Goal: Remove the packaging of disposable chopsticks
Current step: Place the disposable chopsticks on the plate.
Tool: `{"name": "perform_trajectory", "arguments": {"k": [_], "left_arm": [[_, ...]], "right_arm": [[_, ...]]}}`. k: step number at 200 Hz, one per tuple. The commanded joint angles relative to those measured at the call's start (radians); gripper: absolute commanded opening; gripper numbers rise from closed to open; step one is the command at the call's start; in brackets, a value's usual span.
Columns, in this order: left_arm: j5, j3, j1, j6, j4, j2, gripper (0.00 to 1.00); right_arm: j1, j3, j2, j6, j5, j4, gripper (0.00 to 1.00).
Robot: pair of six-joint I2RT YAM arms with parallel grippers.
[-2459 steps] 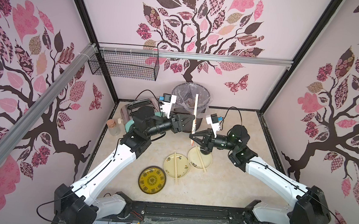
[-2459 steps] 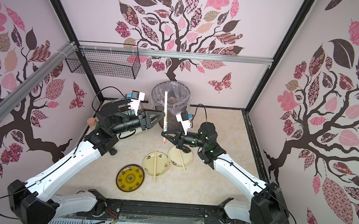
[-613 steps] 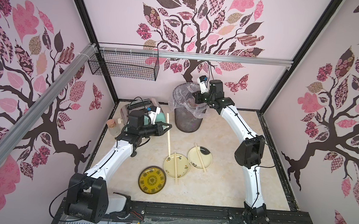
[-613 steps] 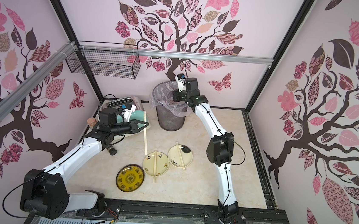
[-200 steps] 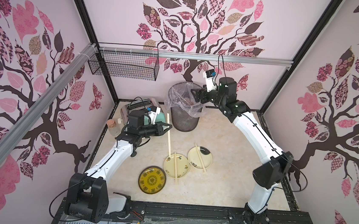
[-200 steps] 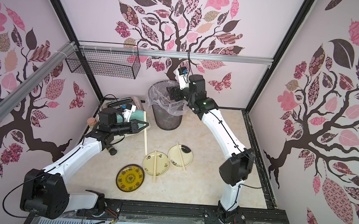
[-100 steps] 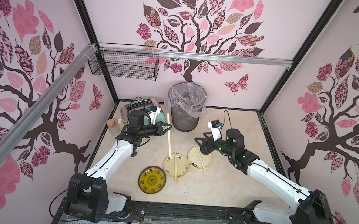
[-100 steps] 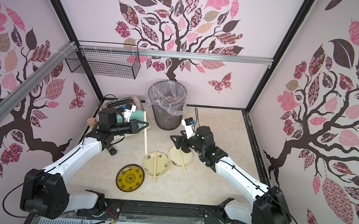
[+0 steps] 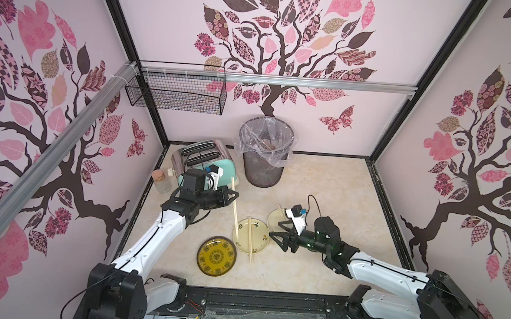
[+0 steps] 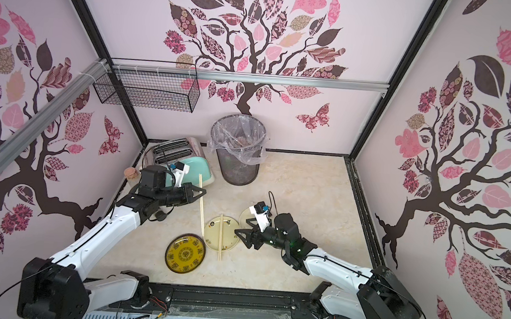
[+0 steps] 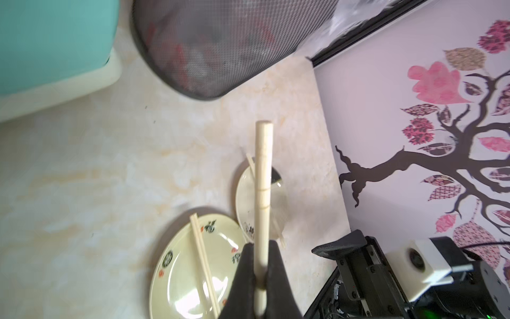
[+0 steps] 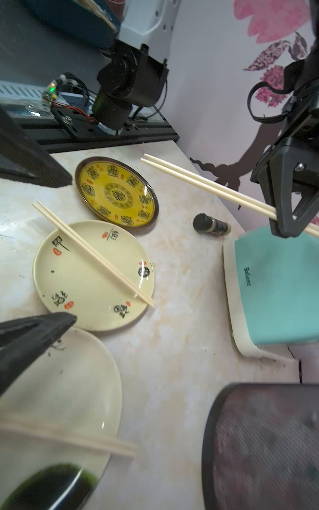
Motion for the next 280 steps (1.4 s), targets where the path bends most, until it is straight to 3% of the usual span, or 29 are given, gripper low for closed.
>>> {"name": "perform_trajectory", "arguments": {"k": [1, 36, 99, 166, 280], "left_arm": [[-0.169, -0.028, -0.043, -0.039, -0.257, -0.061, 0.00], [-0.239, -0.127, -0.082, -0.131, -0.349, -0.093, 0.00], [-0.336, -0.222, -0.102, -0.213, -0.411, -0.076, 0.00], [-0.341, -0.262, -0.105, -0.218, -0.346, -0.012, 0.00], [-0.408, -0.205, -0.135, -0.229, -0.338, 0.105, 0.00]], "right_arm": [[0.073, 0.023, 0.056, -0.057, -0.007, 0.053, 0.73], [0.193, 0.080, 0.123, -0.124, 0.001, 0.009, 0.72], [0.197, 0.098, 0.180, -0.121, 0.008, 0.006, 0.72], [0.198, 0.121, 0.201, -0.141, 0.040, -0.044, 0.72], [0.202, 0.129, 0.209, -0.146, 0.048, -0.058, 0.73]]}}
